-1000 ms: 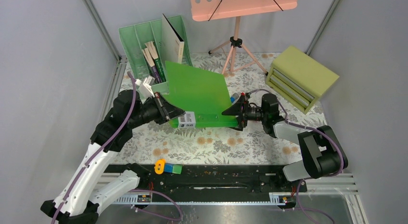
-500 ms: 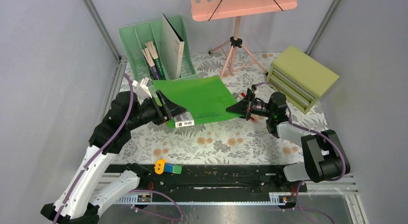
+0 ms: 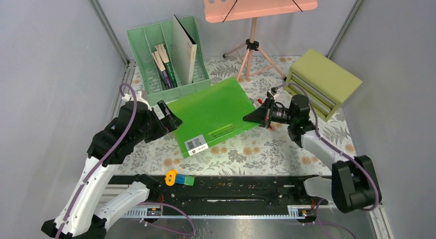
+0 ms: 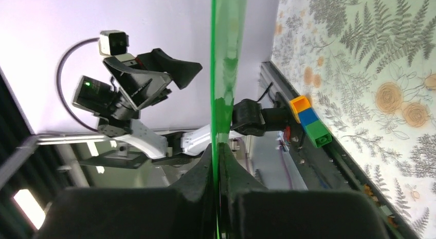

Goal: Organize the desk
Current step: Pick up the folder from the corner of the board, then place the folder in the storage box.

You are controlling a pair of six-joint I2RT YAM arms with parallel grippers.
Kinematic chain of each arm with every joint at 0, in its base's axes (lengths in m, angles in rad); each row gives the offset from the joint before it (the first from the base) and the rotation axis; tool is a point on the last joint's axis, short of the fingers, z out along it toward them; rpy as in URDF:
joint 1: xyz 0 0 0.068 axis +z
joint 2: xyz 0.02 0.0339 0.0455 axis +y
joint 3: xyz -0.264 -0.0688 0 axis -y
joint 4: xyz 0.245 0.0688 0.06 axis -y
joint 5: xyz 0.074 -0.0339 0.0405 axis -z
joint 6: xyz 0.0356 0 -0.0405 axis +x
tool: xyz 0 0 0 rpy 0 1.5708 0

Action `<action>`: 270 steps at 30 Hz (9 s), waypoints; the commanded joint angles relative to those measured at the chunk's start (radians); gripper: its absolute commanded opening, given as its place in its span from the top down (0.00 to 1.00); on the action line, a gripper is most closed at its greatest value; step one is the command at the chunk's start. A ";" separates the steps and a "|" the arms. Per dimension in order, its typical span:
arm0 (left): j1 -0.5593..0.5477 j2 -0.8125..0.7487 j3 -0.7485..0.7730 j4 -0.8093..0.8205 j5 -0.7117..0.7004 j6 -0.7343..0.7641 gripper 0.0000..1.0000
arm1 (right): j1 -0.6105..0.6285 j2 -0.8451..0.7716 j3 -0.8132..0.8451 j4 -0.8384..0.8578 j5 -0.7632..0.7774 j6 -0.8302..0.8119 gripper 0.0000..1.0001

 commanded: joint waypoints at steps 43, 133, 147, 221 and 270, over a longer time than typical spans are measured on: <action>0.262 -0.115 -0.300 0.846 0.748 -0.351 0.56 | -0.034 -0.208 0.207 -0.443 0.040 -0.247 1.00; 0.064 0.698 1.212 -0.417 -0.213 0.479 1.00 | -0.035 -0.155 0.304 -1.261 0.316 -0.776 0.00; 0.063 0.712 1.170 -0.117 -0.329 0.530 1.00 | -0.034 -0.133 0.299 -1.279 0.324 -0.801 0.01; 0.193 0.900 0.807 0.142 -0.187 0.464 0.06 | -0.033 -0.058 0.273 -1.308 0.286 -0.859 0.01; 0.044 0.768 0.444 0.265 -0.351 0.438 1.00 | -0.034 -0.060 0.247 -1.308 0.277 -0.870 0.00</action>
